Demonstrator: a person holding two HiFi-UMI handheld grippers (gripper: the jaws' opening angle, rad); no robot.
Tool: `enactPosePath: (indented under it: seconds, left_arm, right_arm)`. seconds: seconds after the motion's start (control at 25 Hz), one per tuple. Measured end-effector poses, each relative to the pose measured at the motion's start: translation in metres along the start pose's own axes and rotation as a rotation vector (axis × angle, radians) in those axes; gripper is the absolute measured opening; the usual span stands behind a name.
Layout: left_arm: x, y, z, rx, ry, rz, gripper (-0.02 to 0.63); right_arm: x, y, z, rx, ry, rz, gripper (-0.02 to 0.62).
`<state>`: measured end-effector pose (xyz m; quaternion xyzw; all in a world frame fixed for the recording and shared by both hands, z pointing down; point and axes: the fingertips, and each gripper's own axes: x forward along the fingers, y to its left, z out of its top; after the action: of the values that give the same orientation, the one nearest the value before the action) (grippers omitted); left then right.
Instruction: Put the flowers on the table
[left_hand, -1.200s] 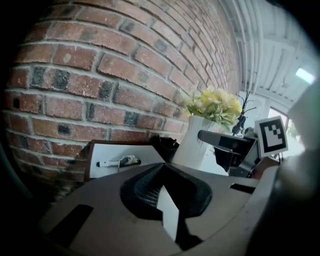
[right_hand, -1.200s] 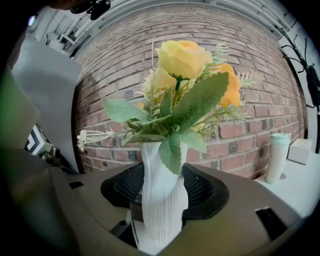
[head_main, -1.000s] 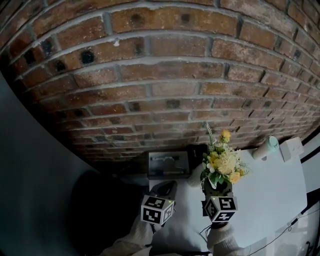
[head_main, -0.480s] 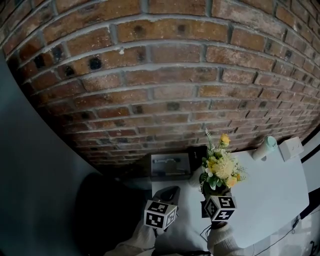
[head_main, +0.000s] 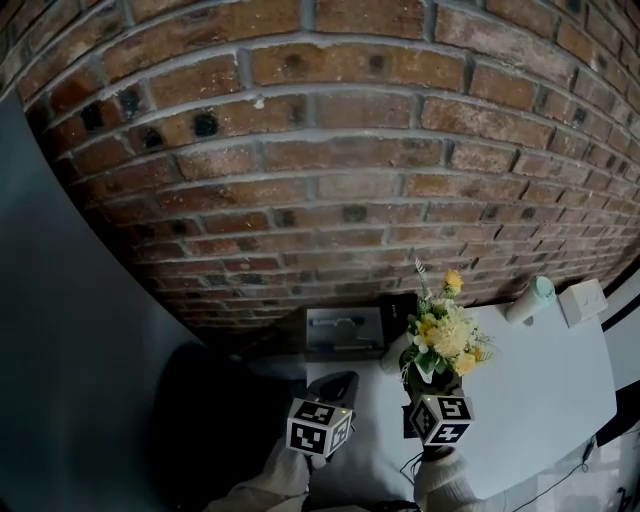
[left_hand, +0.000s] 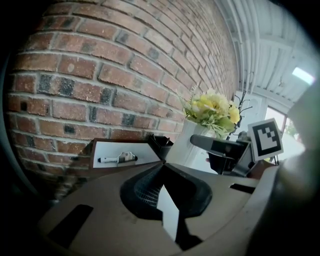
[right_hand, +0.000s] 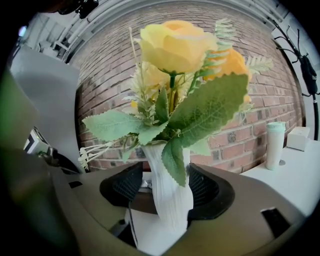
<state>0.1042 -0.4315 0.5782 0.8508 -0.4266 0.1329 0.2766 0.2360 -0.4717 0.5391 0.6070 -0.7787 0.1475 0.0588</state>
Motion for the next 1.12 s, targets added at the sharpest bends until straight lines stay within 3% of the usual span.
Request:
enactPosePath:
  seconds: [0.64, 0.92, 1.0, 1.08, 1.12]
  left_arm:
    - [-0.028, -0.027, 0.009, 0.020, -0.033, -0.035, 0.006]
    - [-0.056, -0.044, 0.012, 0.048, -0.061, -0.028, 0.006]
    - [-0.064, -0.050, 0.010, 0.048, -0.069, -0.025, 0.006]
    - [-0.073, -0.056, 0.007, 0.045, -0.078, -0.022, 0.006]
    - [-0.077, -0.060, 0.006, 0.044, -0.082, -0.021, 0.006]
  right_arm:
    - [-0.054, 0.003, -0.009, 0.052, 0.049, -0.051, 0.256]
    - [-0.089, 0.017, 0.011, 0.074, -0.027, -0.024, 0.250]
    - [-0.102, 0.023, 0.018, 0.044, -0.060, -0.030, 0.220]
    - [-0.116, 0.027, 0.025, 0.035, -0.087, -0.037, 0.116]
    - [-0.123, 0.028, 0.027, 0.037, -0.096, -0.036, 0.098]
